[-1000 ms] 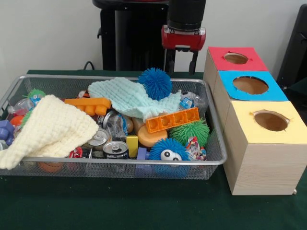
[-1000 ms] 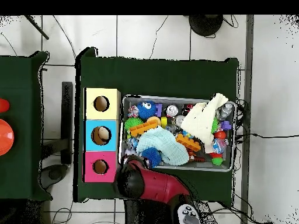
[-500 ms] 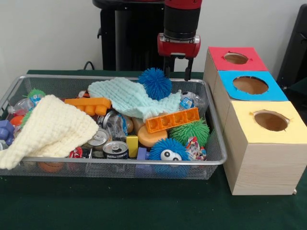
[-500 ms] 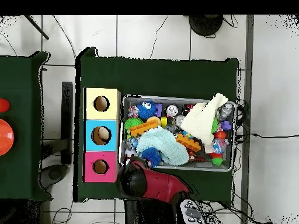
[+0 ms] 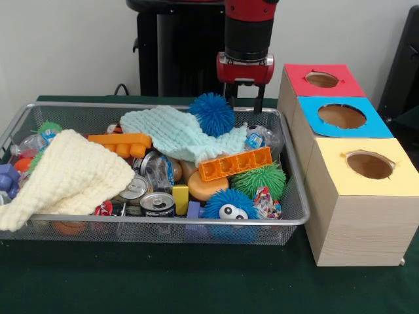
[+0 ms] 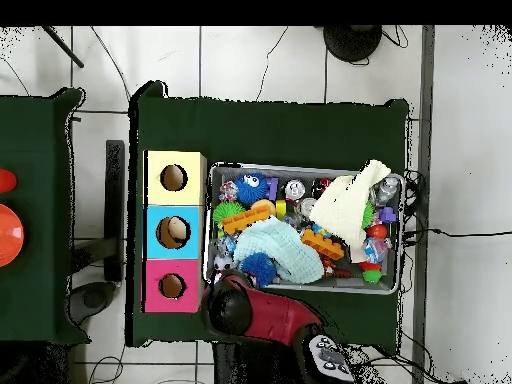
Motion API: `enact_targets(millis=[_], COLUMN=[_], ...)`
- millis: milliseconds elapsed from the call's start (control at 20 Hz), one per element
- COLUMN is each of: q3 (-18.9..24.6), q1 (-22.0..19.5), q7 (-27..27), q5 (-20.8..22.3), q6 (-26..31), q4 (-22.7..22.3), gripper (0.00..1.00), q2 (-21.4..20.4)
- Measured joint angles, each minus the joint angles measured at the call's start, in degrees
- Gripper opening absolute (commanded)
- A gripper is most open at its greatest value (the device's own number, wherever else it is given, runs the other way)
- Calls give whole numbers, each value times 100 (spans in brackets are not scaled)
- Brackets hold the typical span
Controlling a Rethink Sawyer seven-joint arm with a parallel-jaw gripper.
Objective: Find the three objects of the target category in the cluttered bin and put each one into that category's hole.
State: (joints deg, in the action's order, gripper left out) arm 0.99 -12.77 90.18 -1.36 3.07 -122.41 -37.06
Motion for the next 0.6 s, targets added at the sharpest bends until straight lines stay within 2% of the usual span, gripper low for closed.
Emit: enact_targets(millis=[400,600], q3=[416,530], q1=[-479,-585], q7=[0,0], q5=[-1,-1], q6=[-589,-773], q4=[2,2], gripper=[100,100], q2=[195,242])
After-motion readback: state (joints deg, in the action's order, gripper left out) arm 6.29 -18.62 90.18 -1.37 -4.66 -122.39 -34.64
